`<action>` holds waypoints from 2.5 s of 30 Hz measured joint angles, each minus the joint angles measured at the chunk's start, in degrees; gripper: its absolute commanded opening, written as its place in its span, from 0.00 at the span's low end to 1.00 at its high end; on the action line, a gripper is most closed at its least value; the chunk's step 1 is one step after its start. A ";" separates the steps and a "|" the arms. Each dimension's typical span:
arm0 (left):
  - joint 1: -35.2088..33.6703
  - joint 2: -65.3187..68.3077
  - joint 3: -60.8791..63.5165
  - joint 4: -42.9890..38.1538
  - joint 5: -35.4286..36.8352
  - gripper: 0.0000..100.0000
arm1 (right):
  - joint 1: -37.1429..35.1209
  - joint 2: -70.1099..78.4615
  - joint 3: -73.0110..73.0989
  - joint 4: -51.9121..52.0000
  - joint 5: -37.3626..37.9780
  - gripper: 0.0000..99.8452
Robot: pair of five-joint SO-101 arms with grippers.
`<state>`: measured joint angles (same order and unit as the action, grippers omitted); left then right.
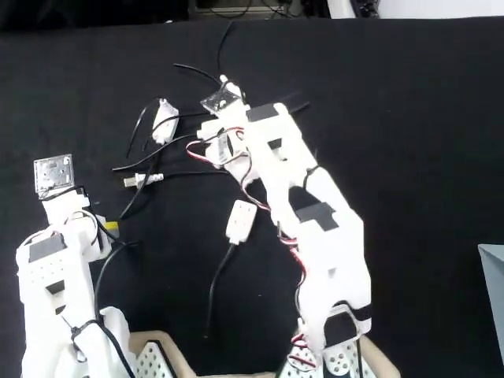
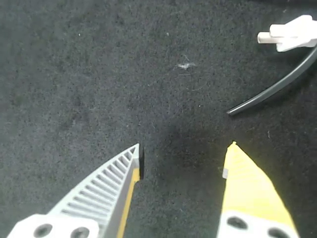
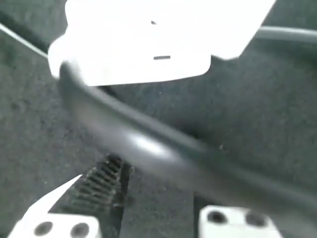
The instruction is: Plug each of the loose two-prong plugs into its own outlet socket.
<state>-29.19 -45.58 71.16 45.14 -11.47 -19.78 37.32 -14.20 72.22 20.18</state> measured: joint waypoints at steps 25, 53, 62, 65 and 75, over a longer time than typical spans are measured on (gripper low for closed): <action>0.00 0.00 0.00 0.00 0.00 0.27 | -2.46 -7.65 -2.11 9.14 0.09 0.01; 0.00 0.00 0.00 0.00 0.00 0.27 | 29.71 -68.04 6.42 26.55 22.59 0.01; 0.00 0.00 0.00 0.00 0.00 0.27 | 27.25 -69.63 24.44 22.33 24.00 0.01; 0.00 0.00 0.00 0.00 0.00 0.27 | 22.95 -66.02 28.40 15.82 18.02 0.10; 0.00 0.00 0.00 0.00 0.00 0.27 | 13.36 -58.37 21.63 12.13 4.22 0.26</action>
<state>-29.19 -45.58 71.16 45.14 -11.47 -6.42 -21.05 7.43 84.35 24.40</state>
